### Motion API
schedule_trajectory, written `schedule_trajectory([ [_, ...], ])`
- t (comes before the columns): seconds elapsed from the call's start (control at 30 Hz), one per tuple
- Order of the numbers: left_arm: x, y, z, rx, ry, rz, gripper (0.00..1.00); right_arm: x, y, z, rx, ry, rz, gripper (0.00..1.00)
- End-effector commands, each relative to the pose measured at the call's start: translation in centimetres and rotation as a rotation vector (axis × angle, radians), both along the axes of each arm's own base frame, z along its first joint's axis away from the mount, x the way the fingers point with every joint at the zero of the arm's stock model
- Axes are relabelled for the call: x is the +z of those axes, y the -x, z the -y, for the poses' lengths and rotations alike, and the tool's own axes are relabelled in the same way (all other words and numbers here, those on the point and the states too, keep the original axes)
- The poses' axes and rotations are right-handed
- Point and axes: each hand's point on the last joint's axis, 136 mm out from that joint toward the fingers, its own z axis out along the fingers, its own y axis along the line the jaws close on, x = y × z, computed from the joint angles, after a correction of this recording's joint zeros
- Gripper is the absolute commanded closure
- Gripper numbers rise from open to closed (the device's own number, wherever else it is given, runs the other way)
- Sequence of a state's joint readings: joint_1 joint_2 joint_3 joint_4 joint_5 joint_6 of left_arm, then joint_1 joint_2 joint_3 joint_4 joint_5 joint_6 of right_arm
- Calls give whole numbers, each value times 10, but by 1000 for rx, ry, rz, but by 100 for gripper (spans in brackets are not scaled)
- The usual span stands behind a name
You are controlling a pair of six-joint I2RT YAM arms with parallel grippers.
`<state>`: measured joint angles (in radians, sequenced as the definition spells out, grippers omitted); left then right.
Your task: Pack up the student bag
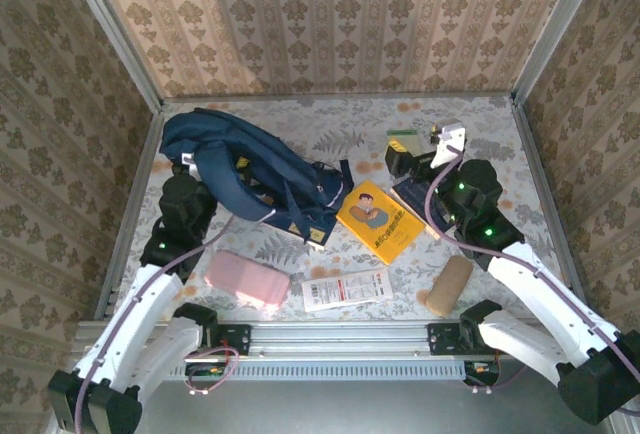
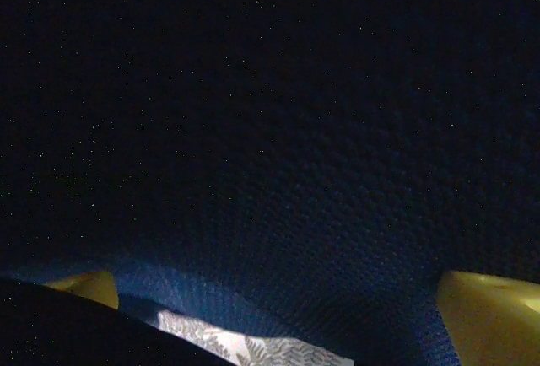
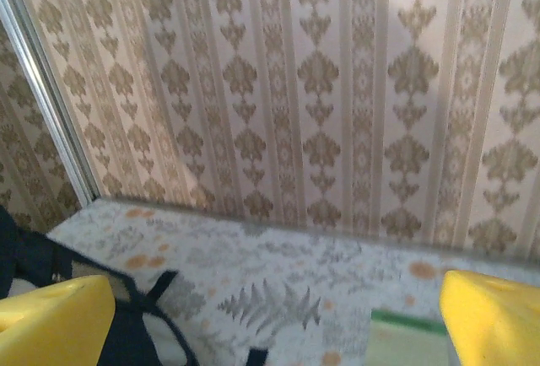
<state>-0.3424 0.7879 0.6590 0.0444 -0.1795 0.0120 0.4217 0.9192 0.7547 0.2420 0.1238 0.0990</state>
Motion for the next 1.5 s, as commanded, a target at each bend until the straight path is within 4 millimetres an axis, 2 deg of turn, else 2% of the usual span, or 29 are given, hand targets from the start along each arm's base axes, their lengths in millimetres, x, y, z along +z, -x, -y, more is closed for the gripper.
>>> schedule_trajectory([
  [0.0, -17, -12, -2, 23, 132, -96, 0, -27, 0, -8, 36, -47, -117, 0],
  [0.13, -43, -28, -7, 53, 217, -189, 0, -40, -4, -6, 6, -91, -177, 0],
  [0.2, -55, -39, -1, 33, 241, -290, 0, -47, -7, -3, -24, -97, -229, 0],
  [0.37, -96, -69, 35, -33, 242, -717, 0, -49, -11, -12, -12, -119, -314, 0],
  [0.47, -126, -67, 61, -88, 207, -1043, 0, -49, -6, -31, 92, -118, -382, 0],
  [0.53, -140, -59, 76, -127, 214, -1111, 0, -53, 2, -53, 230, -79, -446, 0],
  [0.57, -141, -55, 77, -124, 201, -1086, 0, -55, 4, -62, 279, -87, -475, 0],
  [0.6, -140, -52, 75, -113, 166, -1052, 0, -55, 3, -70, 326, -131, -478, 0],
  [0.63, -135, -48, 73, -97, 114, -1009, 0, -51, -1, -70, 348, -265, -472, 0],
  [0.7, -129, -41, 70, -81, 64, -946, 0, -69, -21, -33, 165, -636, -490, 0],
  [0.73, -128, -38, 70, -79, 81, -931, 0, -71, -25, -25, 198, -750, -462, 0],
  [0.77, -132, -34, 61, -37, 109, -944, 0, -63, -29, -32, 308, -766, -448, 0],
  [0.83, -147, -24, 25, 156, 193, -978, 0, -79, -41, -42, 302, -684, -595, 0],
  [0.9, -153, -25, 25, 112, 352, -981, 0, -88, -41, -54, 269, -557, -604, 0],
  [0.97, -162, -22, 5, 231, 328, -1022, 0, -91, -37, -69, 256, -443, -617, 0],
  [1.0, -167, -20, 3, 251, 310, -1058, 0, -93, -36, -74, 248, -415, -627, 0],
  [1.07, -176, -17, 7, 243, 280, -1157, 0, -100, -37, -85, 248, -387, -663, 0],
  [1.17, -179, -13, 9, 251, 170, -1188, 0, -107, -36, -102, 290, -365, -714, 6],
  [1.2, -178, -12, 9, 259, 123, -1183, 0, -105, -32, -111, 320, -338, -716, 9],
  [1.23, -177, -12, 12, 252, 78, -1181, 0, -116, -30, -123, 344, -287, -743, 11],
  [1.3, -176, -9, 21, 231, -2, -1185, 0, -123, -23, -144, 398, -209, -772, 11],
  [1.4, -173, -5, 34, 205, -100, -1164, 0, -130, -24, -164, 436, -165, -784, 8],
  [1.47, -170, -2, 42, 194, -132, -1148, 0, -130, -31, -174, 451, -169, -779, 0],
])
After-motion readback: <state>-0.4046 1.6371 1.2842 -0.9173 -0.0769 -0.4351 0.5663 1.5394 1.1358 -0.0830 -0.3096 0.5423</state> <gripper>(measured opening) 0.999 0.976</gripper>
